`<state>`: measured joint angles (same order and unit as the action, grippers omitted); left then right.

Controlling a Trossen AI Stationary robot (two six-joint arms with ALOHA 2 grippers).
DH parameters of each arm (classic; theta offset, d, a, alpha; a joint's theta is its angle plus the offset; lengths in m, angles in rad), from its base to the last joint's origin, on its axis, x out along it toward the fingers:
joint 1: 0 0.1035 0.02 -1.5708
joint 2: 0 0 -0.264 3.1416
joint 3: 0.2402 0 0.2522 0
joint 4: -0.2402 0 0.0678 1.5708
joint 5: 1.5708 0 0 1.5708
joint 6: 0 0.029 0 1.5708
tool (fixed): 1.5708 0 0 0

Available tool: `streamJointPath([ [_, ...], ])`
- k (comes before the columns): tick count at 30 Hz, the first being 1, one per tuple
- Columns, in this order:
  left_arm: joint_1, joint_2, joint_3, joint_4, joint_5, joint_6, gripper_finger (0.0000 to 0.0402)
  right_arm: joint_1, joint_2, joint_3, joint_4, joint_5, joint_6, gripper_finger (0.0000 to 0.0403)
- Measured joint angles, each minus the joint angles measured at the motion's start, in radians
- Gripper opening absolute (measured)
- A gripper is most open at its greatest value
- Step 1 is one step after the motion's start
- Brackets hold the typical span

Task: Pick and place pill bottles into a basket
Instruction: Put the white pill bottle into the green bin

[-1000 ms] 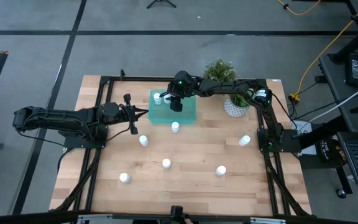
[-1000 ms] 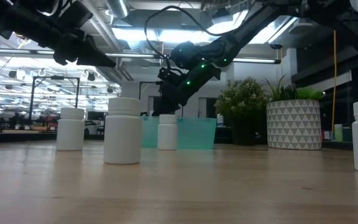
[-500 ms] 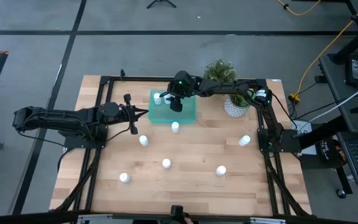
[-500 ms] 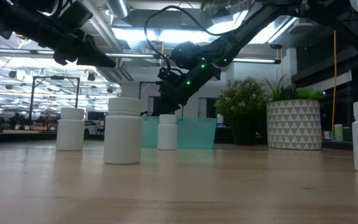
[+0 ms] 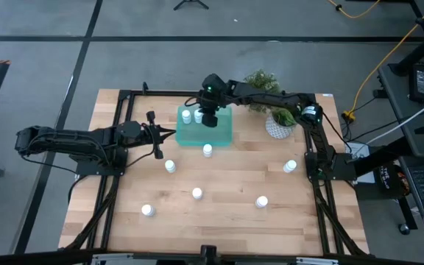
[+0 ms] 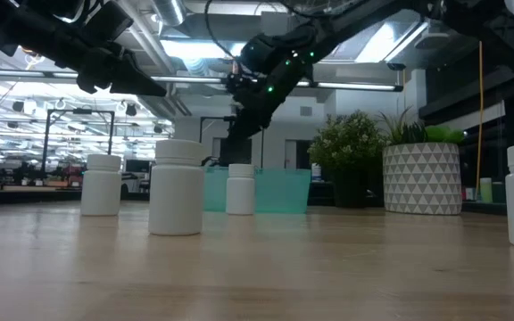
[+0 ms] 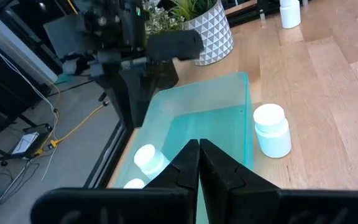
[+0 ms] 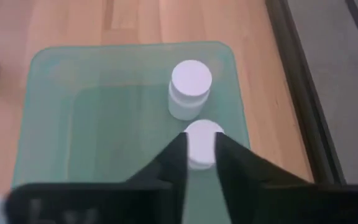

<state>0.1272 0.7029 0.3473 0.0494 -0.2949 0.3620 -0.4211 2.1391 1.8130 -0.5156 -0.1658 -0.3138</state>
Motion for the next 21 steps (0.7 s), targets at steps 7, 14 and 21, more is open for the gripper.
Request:
streamJointPath([
  [7,0.0,0.0,0.0,0.0,0.0,0.0,0.0008,0.009,-0.058,-0.071,0.043,-0.001,-0.009,0.0012],
  [14,0.0,0.0,0.0,0.0,0.0,0.0,0.0004,0.027,-0.114,-0.195,0.154,0.0,-0.002,0.0006],
  [21,-0.002,0.0,0.0,-0.002,0.0,-0.006,0.0006,0.031,-0.143,-0.284,0.233,-0.004,0.022,0.0003],
])
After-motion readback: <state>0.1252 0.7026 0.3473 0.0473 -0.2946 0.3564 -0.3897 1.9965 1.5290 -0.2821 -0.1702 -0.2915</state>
